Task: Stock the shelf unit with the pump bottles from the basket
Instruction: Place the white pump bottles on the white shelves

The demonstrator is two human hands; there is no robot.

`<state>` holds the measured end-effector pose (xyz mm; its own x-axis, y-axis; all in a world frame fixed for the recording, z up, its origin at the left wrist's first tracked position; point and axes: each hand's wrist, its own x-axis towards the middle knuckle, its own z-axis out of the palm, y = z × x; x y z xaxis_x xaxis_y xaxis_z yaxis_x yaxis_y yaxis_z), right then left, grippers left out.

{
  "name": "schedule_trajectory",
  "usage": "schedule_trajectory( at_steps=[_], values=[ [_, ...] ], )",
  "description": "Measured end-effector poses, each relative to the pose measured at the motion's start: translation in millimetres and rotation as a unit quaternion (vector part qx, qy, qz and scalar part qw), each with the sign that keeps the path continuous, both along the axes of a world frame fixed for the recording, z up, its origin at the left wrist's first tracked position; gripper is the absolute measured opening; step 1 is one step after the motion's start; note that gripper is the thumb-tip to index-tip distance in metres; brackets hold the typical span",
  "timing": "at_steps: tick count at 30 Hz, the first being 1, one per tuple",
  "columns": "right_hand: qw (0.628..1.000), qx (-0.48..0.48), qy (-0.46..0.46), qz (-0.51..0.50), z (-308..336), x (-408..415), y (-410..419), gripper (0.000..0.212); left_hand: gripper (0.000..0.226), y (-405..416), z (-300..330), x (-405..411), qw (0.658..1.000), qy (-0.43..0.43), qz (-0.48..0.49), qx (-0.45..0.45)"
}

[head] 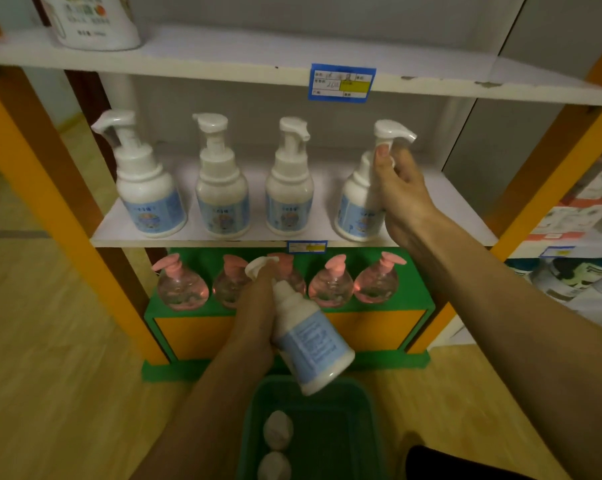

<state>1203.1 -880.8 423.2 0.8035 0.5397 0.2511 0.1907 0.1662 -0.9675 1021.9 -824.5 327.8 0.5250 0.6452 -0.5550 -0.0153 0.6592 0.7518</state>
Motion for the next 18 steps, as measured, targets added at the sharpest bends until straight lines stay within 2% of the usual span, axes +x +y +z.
schedule_trajectory(
  at_steps=[3,10,11,14,16,18],
  values=[
    [1.000,-0.010,-0.002,0.013,-1.9,8.7,5.2,0.024,0.033,0.9,-5.9,-0.5,1.000,-0.004,-0.012,-0.001],
    [1.000,-0.026,0.002,0.013,-5.3,19.2,12.2,0.019,0.053,2.1,-7.8,-3.5,1.000,-0.007,-0.026,0.007],
    [0.999,-0.036,0.003,0.005,-5.1,19.1,12.6,0.024,0.058,2.1,-7.7,-4.4,1.000,-0.010,-0.026,0.009],
    [0.996,-0.080,0.001,-0.048,-9.3,12.6,3.8,0.060,0.082,1.4,-8.7,-5.4,0.999,-0.014,-0.039,0.017],
    [0.989,-0.113,-0.032,-0.088,-20.2,-2.1,-15.2,0.068,0.073,1.2,-11.7,-5.7,0.999,-0.020,-0.039,0.029],
    [0.983,-0.129,-0.064,-0.111,-38.9,-22.8,-40.5,0.059,0.045,0.5,-9.8,-5.5,0.998,-0.029,-0.032,0.051]
  ],
)
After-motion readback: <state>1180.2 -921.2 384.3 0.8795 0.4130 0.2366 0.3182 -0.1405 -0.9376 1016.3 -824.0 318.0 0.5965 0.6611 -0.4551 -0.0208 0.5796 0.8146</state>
